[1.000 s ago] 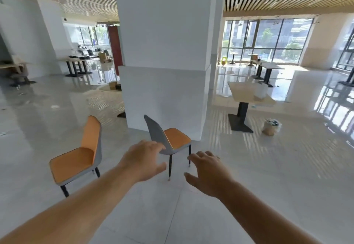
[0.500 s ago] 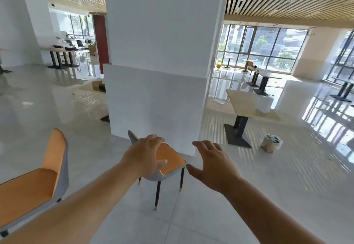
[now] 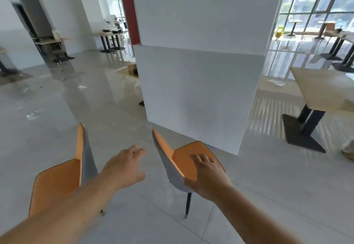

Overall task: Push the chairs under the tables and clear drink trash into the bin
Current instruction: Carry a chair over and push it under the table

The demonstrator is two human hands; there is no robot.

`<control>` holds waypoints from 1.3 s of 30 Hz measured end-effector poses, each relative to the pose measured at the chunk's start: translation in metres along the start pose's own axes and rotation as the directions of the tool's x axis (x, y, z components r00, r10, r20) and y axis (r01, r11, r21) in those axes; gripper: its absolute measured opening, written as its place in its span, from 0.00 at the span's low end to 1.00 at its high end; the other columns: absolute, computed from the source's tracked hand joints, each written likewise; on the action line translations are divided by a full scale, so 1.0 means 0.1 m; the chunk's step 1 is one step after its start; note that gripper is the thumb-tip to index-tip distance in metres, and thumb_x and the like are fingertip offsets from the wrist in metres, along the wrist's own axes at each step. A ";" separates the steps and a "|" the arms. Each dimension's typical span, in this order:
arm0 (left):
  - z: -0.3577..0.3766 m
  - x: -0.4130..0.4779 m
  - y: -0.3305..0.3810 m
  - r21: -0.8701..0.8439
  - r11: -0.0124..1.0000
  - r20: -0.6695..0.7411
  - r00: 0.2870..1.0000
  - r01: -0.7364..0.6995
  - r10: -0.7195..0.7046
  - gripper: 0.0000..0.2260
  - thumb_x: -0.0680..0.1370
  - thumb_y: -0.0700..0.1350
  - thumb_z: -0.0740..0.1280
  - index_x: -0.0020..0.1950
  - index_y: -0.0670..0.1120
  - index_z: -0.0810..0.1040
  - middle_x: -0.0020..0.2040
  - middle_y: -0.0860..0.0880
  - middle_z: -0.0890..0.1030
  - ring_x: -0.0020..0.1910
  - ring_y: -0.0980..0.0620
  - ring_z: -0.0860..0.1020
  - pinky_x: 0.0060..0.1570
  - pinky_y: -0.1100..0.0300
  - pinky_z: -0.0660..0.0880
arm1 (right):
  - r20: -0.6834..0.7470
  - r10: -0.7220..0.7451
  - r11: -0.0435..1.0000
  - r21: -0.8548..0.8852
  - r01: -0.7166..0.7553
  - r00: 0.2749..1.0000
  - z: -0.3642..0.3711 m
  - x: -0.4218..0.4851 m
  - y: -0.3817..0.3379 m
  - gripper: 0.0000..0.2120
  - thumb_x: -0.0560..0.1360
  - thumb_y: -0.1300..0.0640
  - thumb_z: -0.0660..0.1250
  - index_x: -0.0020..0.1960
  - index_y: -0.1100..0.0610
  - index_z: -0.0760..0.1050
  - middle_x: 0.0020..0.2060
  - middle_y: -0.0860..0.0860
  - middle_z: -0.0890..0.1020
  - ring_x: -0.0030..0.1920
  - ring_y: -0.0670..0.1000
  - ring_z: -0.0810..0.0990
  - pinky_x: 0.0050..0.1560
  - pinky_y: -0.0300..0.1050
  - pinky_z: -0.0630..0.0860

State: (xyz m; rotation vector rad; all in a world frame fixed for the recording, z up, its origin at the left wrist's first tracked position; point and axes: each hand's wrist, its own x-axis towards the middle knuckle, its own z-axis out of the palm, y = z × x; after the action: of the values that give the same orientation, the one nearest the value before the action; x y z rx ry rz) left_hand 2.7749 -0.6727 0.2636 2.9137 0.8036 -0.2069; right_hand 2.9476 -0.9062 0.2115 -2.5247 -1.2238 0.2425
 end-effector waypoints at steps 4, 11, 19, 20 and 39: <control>0.07 0.70 -0.27 0.020 0.998 0.025 0.998 0.057 -0.058 0.38 0.77 0.60 0.71 0.82 0.54 0.58 0.83 0.51 0.56 0.77 0.46 0.63 0.70 0.48 0.70 | 0.070 -0.006 1.000 0.017 0.005 0.998 0.31 0.95 0.14 0.41 0.73 0.29 0.64 0.79 0.43 0.53 0.76 0.48 0.67 0.69 0.58 0.69 0.60 0.55 0.77; 0.74 2.11 -0.64 0.059 0.998 0.149 0.989 -0.025 0.016 0.39 0.76 0.57 0.72 0.82 0.54 0.58 0.84 0.47 0.54 0.77 0.43 0.62 0.71 0.47 0.69 | 0.199 0.021 1.000 0.016 -0.025 0.980 1.15 2.24 0.05 0.44 0.75 0.31 0.66 0.82 0.45 0.50 0.76 0.50 0.65 0.70 0.59 0.70 0.61 0.57 0.77; 1.42 3.94 -1.15 0.104 0.959 0.263 0.938 -0.262 0.227 0.39 0.77 0.48 0.73 0.83 0.55 0.55 0.85 0.46 0.49 0.80 0.41 0.56 0.73 0.38 0.64 | 0.393 0.185 0.977 0.025 -0.212 0.901 1.91 3.31 -0.10 0.48 0.75 0.35 0.70 0.83 0.44 0.45 0.78 0.50 0.62 0.74 0.59 0.65 0.65 0.57 0.74; 1.49 4.13 -1.21 0.114 0.951 0.280 0.927 -0.289 0.248 0.38 0.78 0.47 0.72 0.83 0.56 0.55 0.85 0.47 0.48 0.82 0.41 0.52 0.75 0.35 0.61 | 0.415 0.200 0.973 0.024 -0.231 0.888 1.99 3.45 -0.11 0.48 0.75 0.35 0.70 0.83 0.44 0.44 0.79 0.50 0.61 0.75 0.59 0.65 0.65 0.57 0.74; 1.97 4.55 -1.40 0.058 0.921 0.386 0.859 -0.386 0.336 0.16 0.77 0.43 0.70 0.65 0.50 0.79 0.62 0.48 0.77 0.76 0.40 0.62 0.45 0.51 0.74 | 0.714 0.200 0.975 -0.077 -0.208 0.671 2.45 3.80 0.14 0.42 0.74 0.40 0.67 0.82 0.39 0.47 0.62 0.49 0.74 0.50 0.55 0.80 0.45 0.54 0.82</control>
State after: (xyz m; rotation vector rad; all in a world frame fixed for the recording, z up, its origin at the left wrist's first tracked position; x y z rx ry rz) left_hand 3.0694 -0.3532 -0.0133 2.9320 0.1810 -0.7690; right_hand 3.1216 -0.5634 -0.0268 -2.6234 -1.1353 1.4127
